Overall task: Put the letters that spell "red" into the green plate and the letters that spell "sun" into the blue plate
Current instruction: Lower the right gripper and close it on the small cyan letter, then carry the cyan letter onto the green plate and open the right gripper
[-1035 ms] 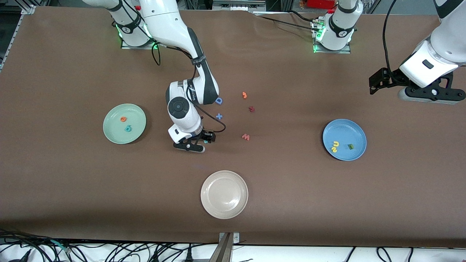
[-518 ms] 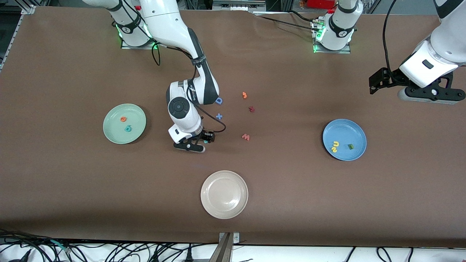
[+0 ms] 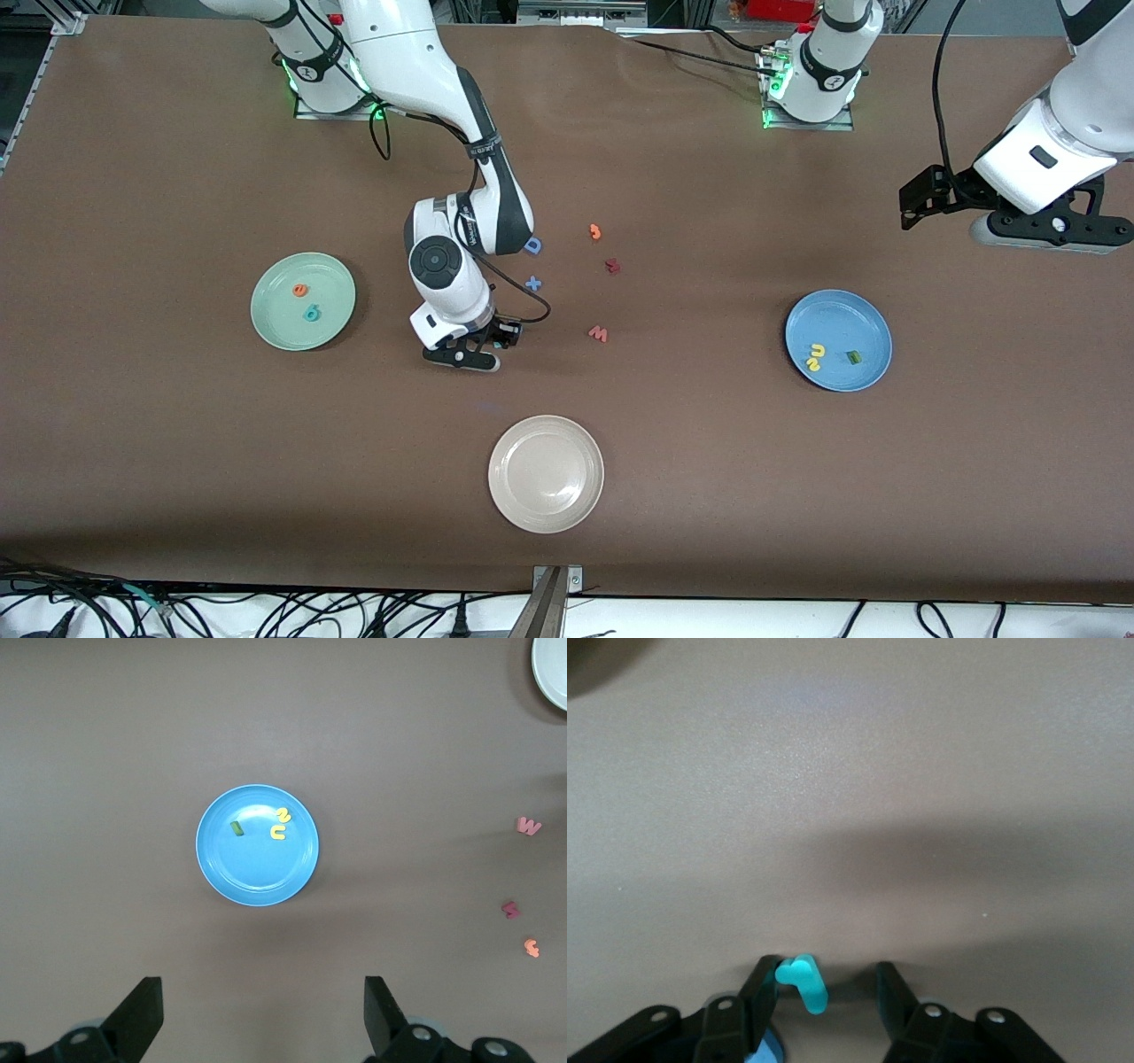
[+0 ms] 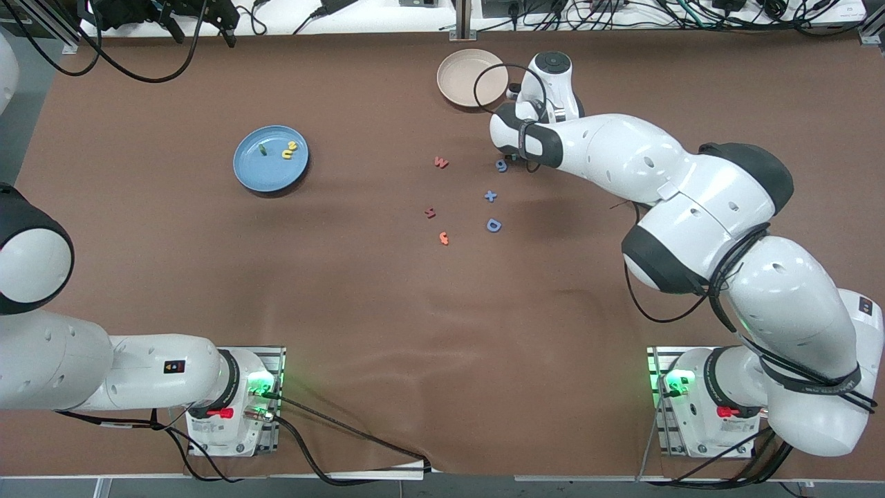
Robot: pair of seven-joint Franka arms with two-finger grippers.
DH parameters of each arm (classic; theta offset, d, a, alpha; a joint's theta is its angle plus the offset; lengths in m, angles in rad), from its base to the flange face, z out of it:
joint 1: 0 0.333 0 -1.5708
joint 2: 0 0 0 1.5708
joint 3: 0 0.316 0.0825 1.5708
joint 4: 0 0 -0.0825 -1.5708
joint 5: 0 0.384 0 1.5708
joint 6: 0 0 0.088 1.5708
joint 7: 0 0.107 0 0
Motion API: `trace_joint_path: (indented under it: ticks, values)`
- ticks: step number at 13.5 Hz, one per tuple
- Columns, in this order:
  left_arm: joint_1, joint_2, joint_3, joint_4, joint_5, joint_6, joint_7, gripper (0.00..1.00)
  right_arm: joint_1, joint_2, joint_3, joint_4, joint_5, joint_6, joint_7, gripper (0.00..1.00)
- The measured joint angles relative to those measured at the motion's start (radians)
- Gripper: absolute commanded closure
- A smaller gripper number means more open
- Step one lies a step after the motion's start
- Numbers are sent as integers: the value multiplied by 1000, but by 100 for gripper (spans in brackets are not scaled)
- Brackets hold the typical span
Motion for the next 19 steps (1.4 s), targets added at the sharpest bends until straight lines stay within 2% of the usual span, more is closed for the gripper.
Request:
trace_joint_path:
  ticks: [1,6,12,15,19]
  values:
    - [0,0,0,0,0,0,0,0,0,0,0,4,0,0,0,71]
    - [1,0,11,0,0,0,0,0,0,-5,-1,6,0,-2,0,96]
    - [2,0,13,0,0,-4,0,0,-1,-3,-5,8,0,-19,-1,99]
    - [2,0,14,0,1,-4,0,0,-2,-16,-83,36,-1,-184,-23,99]
    - [3,0,16,0,1,-4,0,0,-8,-99,-254,84,-2,-488,-106,99]
